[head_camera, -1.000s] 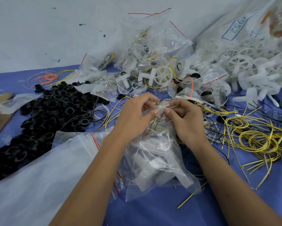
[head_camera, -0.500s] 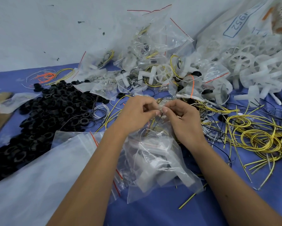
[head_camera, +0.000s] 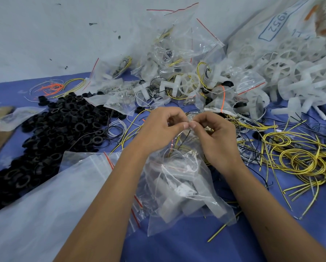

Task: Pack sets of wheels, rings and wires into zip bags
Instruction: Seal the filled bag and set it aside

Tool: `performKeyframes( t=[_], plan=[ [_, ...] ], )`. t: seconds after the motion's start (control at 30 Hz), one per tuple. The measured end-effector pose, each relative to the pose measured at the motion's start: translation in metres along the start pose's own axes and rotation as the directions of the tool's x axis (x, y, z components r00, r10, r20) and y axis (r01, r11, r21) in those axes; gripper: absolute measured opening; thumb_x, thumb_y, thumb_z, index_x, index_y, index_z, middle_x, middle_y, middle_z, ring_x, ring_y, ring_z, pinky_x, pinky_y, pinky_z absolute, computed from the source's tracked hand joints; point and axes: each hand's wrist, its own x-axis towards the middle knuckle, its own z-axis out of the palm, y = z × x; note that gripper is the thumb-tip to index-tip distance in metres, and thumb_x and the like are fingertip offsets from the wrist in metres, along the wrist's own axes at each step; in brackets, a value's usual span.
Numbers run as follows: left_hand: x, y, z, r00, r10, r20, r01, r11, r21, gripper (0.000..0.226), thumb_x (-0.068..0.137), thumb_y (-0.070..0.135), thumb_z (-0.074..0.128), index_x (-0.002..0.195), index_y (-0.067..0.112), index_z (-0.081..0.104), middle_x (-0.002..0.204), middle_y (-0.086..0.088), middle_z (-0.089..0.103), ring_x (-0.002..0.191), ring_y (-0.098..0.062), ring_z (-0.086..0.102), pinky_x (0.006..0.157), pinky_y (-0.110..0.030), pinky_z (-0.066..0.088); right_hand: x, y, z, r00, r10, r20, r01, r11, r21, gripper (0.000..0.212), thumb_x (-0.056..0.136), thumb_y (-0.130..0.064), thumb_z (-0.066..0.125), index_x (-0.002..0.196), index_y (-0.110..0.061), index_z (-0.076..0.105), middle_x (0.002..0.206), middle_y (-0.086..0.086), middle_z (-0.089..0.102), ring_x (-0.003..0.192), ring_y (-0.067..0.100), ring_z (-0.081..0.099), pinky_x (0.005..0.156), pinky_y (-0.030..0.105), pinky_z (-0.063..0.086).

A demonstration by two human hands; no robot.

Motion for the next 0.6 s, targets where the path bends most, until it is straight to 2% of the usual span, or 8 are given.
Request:
performKeyframes(
  t=[0.1,0.23,0.3,0.43,0.6],
  plan=[
    [-0.0009,0.0022,-0.0001,1.000,-0.005,0.010,0.005,1.000,0.008,0.003,0.092,0.009,0.072,0.090,0.008,0.074,0.067,0.008,0.061,0.056,-0.002,0.051,0.059,-0.018,0.040,0.0001,0.0002,0.0001,1.000,0.005,0.010,-0.005,1.000,0.027,0.009,0.093,-0.010,0.070,0.085,-0.014,0.070,0.077,-0.007,0.065,0.073,0.010,0.058,0.071,0.022,0.045],
    [-0.0016,0.0029,-0.0011,1.000,-0.014,-0.003,0.014,1.000,-0.004,0.002,0.091,0.010,0.075,0.091,0.010,0.077,0.075,-0.004,0.069,0.065,-0.012,0.059,0.064,-0.031,0.050,-0.0007,0.0002,0.0002,1.000,0.013,0.000,-0.013,1.000,0.021,0.011,0.093,-0.009,0.070,0.084,-0.016,0.069,0.076,-0.010,0.064,0.073,0.009,0.058,0.070,0.020,0.045],
    [-0.0021,0.0006,-0.0036,0.999,-0.033,-0.012,0.032,0.999,-0.013,0.001,0.090,0.013,0.077,0.089,0.013,0.077,0.078,-0.005,0.072,0.070,-0.020,0.064,0.070,-0.033,0.053,-0.0005,0.0005,-0.0001,0.999,0.036,-0.015,-0.035,0.999,0.042,0.010,0.094,-0.009,0.069,0.086,-0.016,0.069,0.079,-0.007,0.066,0.076,0.013,0.060,0.072,0.024,0.048],
    [-0.0016,-0.0037,-0.0069,0.999,-0.049,-0.014,0.049,0.999,-0.012,0.010,0.089,0.011,0.078,0.082,0.018,0.075,0.077,-0.004,0.072,0.070,-0.011,0.063,0.071,-0.030,0.054,-0.0001,0.0013,0.0011,0.997,0.076,-0.005,-0.075,0.994,0.081,0.006,0.095,-0.011,0.069,0.090,-0.013,0.071,0.084,-0.001,0.070,0.081,0.017,0.065,0.076,0.026,0.051],
    [-0.0003,-0.0027,-0.0050,1.000,-0.029,0.001,0.028,0.999,0.023,0.008,0.089,0.012,0.077,0.084,0.018,0.075,0.077,-0.002,0.072,0.069,-0.007,0.063,0.069,-0.028,0.054,0.0015,0.0023,0.0007,0.997,0.075,-0.002,-0.075,0.994,0.075,0.003,0.092,-0.011,0.073,0.091,-0.012,0.076,0.085,0.001,0.074,0.083,0.026,0.067,0.079,0.036,0.055]
  ],
)
